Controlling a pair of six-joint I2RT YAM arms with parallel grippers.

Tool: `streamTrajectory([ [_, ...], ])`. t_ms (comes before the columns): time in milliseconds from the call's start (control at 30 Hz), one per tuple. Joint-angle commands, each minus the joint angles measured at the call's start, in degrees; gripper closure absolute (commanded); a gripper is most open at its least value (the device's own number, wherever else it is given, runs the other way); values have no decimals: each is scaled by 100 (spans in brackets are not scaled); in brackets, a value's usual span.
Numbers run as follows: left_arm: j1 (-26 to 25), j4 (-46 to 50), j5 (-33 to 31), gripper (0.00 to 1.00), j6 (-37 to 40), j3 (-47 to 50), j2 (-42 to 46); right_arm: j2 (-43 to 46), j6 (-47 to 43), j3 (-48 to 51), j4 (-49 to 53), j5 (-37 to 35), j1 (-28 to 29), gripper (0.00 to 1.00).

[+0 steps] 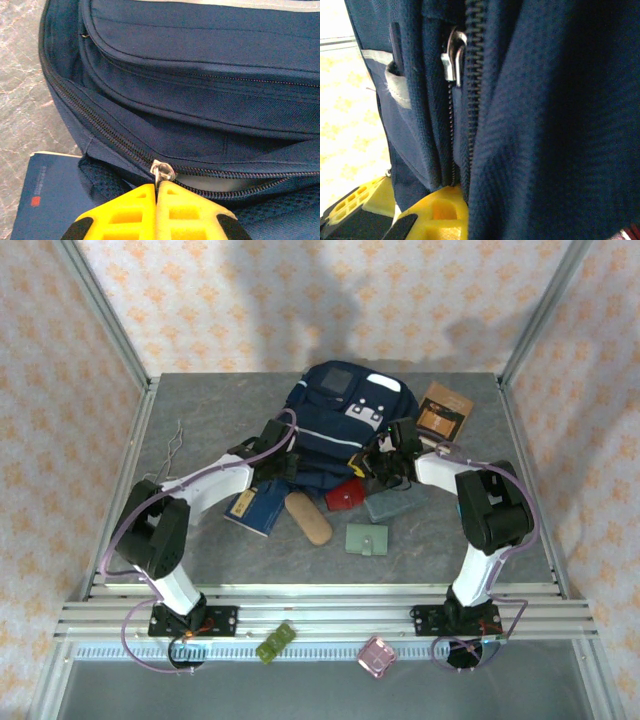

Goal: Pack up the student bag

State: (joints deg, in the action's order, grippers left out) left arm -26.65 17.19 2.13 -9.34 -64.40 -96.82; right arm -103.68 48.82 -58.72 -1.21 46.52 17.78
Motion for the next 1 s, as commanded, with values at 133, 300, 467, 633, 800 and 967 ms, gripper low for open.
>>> streamTrajectory([
  [133,62,-8,203,74,-103,-168,-477,68,-65,-123,-387,-197,-111,100],
  [300,68,-108,86,89,-99,-108,-452,76,-37,-122,-424,-185,-113,100],
  [467,78,-107,-73,100,-109,-91,-371,67,-55,-87,-435,-179,-116,100],
  [633,230,163,-612,100,-275,-25,-109,105,-224,-164,-235,-295,-153,100],
  [800,638,466,-1257,100,-587,85,169,191,-448,-296,47,-482,-255,100],
  [967,705,764,-1781,100,-746,22,446,230,-478,-357,102,-544,-301,100],
])
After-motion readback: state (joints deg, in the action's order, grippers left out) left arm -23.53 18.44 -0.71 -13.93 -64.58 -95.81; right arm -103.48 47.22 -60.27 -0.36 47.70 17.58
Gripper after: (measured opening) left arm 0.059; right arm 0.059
